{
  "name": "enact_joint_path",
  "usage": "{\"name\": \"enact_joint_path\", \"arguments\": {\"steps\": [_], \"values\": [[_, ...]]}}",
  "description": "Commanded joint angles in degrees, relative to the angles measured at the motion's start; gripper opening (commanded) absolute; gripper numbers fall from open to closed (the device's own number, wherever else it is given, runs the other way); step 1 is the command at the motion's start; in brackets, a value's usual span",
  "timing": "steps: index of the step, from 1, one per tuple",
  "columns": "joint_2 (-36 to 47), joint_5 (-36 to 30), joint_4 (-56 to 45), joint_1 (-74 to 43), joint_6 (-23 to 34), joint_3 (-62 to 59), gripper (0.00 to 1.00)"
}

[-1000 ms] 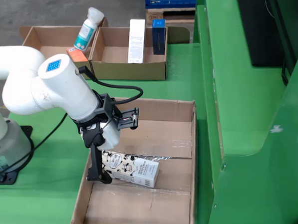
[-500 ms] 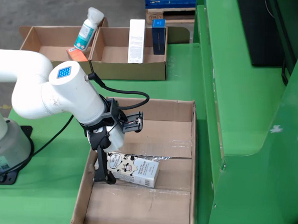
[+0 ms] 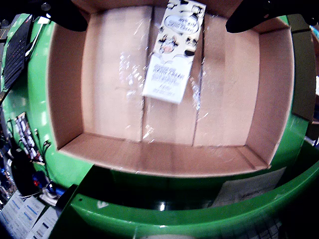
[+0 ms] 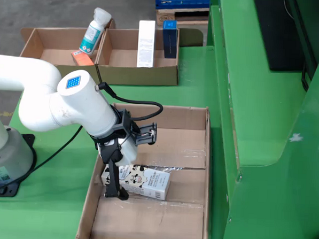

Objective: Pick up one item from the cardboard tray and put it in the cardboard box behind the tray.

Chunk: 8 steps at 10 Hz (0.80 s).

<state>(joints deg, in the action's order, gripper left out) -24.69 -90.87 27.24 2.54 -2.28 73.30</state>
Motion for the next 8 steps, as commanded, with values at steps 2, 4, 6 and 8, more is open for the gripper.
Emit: {"name": "enact_joint_path", "arguments": {"steps": [2, 4, 6, 8], "values": [[-1.5, 1.9, 4.3, 0.5, 0.1, -1.1, 1.0], [-3.2, 2.1, 4.2, 0.5, 0.5, -2.5, 1.0], [-5.4, 1.7, 5.1, 0.2, 1.0, -3.1, 1.0], [-7.0, 1.4, 6.1, 0.0, 1.3, -2.9, 1.0]]}}
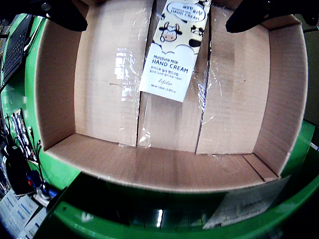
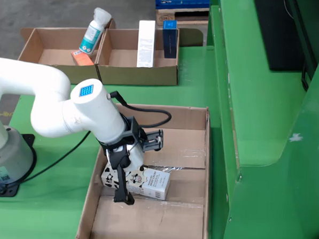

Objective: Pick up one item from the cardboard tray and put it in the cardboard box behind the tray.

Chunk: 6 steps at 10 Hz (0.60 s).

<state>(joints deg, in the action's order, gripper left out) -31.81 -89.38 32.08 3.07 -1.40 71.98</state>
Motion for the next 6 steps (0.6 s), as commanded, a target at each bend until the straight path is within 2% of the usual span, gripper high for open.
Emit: {"name": "enact_joint_path", "arguments": {"steps": [1, 6], "values": [[-2.1, 0.1, 1.1, -0.5, 0.4, -2.7, 1.0], [-9.9, -0.3, 1.9, -0.2, 0.4, -6.3, 1.0]]}}
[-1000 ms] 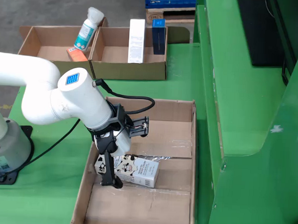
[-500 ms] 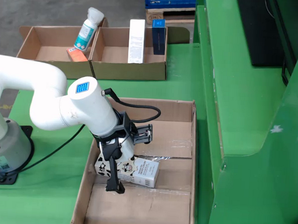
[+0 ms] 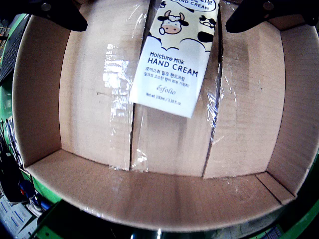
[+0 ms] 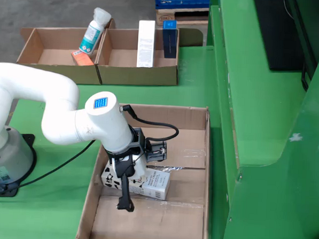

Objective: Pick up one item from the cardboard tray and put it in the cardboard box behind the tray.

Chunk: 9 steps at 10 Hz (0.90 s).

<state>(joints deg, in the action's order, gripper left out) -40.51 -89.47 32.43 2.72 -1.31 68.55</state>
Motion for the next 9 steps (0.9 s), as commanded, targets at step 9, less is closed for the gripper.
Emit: {"name": "enact_joint_path", "arguments": {"steps": [9], "values": [[-6.8, -0.8, 2.2, -0.3, 1.1, -5.7, 1.0]]}}
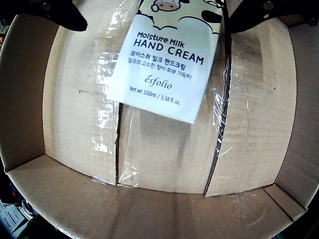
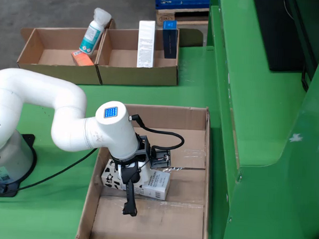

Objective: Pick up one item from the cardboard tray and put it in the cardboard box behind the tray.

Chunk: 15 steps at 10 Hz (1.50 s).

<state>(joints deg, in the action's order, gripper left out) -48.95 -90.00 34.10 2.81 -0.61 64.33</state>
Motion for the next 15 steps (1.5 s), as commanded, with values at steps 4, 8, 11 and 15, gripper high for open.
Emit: {"name": "enact_joint_path", "arguments": {"steps": [4, 8, 11, 15], "values": [[1.6, -0.2, 0.5, -0.4, 0.4, -1.5, 0.9], [1.6, -0.2, 0.5, -0.4, 0.4, -1.5, 0.5], [1.6, -0.2, 0.5, -0.4, 0.4, -1.5, 0.2], [1.6, -0.2, 0.5, -0.4, 0.4, -1.5, 0.0]]}}
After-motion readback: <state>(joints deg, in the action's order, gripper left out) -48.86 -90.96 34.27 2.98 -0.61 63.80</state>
